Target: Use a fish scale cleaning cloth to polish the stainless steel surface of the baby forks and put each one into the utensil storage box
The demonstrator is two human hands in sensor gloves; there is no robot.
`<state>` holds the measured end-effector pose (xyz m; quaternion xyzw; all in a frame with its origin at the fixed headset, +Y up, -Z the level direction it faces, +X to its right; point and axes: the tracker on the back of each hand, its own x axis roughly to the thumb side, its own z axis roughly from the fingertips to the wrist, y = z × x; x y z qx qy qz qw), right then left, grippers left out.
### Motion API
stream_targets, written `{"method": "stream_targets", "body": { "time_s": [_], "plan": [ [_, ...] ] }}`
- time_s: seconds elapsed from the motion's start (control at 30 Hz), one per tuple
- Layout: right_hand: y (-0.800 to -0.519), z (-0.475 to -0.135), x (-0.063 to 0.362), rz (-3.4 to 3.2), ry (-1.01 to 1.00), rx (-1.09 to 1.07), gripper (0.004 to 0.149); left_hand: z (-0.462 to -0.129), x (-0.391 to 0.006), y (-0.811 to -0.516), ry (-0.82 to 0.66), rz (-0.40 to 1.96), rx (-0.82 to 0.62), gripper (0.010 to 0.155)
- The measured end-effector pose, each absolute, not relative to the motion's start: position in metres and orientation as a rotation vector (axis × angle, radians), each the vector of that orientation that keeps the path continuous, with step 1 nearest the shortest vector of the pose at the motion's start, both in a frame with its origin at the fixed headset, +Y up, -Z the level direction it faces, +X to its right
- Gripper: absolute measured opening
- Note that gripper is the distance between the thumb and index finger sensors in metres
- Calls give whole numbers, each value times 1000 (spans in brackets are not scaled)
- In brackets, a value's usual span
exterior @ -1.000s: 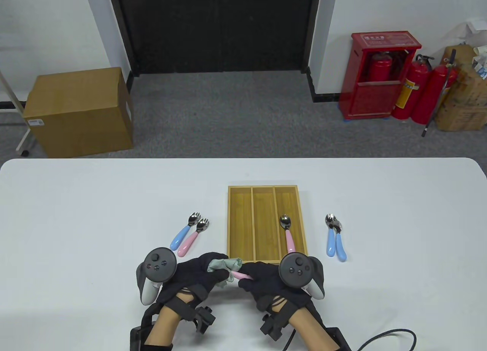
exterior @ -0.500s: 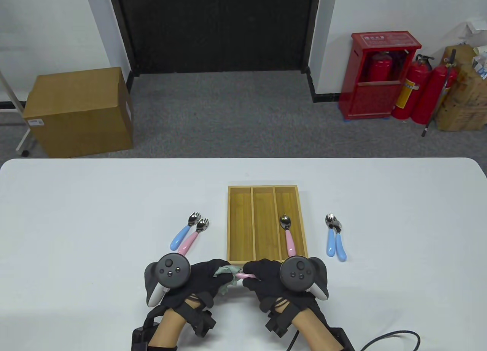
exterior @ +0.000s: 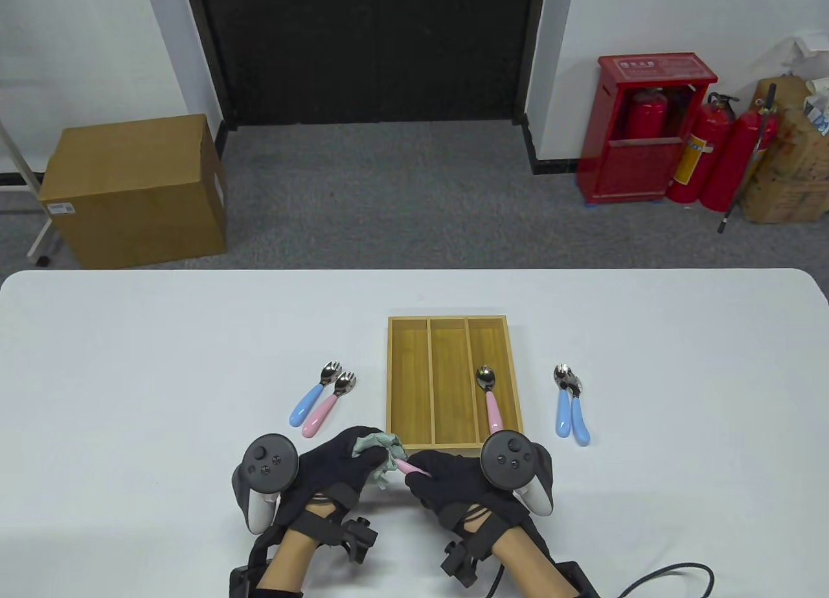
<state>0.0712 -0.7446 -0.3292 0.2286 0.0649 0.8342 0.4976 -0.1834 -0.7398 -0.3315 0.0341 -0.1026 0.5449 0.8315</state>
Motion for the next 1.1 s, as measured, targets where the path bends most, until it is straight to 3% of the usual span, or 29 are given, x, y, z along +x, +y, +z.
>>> {"method": "stream_targets", "body": {
  "time_s": [0.47,0.8,1.1],
  "plan": [
    [-726,-320,69,2382,-113,783,44,-326,-155,-723,-409,443,106,46],
    [-725,-326,70,2336,-62,751,47,-337,-176,-729,-282,616,127,43],
    [-728,-333,81,2325,-30,670,47,-338,-185,-731,-198,576,178,42]
  ]
}}
